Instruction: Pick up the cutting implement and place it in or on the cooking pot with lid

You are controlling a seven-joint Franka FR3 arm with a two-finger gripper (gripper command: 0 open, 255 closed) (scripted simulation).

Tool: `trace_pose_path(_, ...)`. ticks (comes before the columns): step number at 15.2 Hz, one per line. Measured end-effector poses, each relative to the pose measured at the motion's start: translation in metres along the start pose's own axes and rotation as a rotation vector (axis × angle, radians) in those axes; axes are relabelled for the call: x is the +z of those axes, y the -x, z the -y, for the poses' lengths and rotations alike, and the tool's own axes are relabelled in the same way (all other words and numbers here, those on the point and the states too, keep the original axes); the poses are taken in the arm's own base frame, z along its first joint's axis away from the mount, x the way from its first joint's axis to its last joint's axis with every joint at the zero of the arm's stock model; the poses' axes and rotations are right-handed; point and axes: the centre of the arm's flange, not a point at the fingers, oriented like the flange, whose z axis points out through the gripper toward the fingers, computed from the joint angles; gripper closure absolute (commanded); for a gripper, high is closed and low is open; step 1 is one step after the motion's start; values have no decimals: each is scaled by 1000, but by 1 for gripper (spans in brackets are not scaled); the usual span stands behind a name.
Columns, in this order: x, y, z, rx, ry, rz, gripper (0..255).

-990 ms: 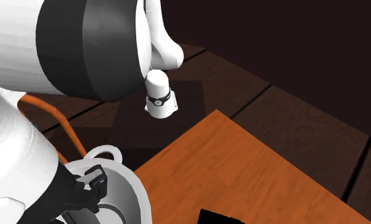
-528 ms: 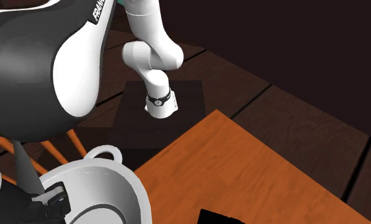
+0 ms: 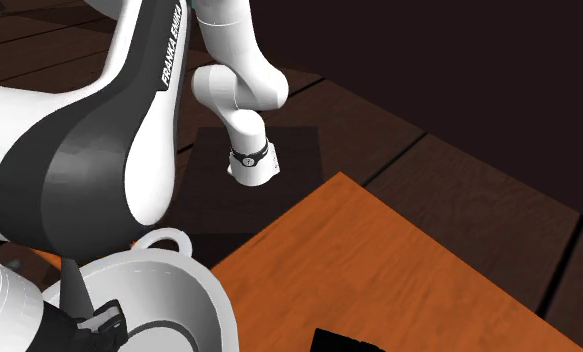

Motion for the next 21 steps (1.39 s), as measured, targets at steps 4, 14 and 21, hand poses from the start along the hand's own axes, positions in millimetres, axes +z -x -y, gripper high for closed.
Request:
trace_pose_path(4,9,0,2,0,4,-4,255)
trace_pose_path(14,13,1,2,0,0,-1,0)
trace_pose_path(21,-34,0,2,0,1,-1,0)
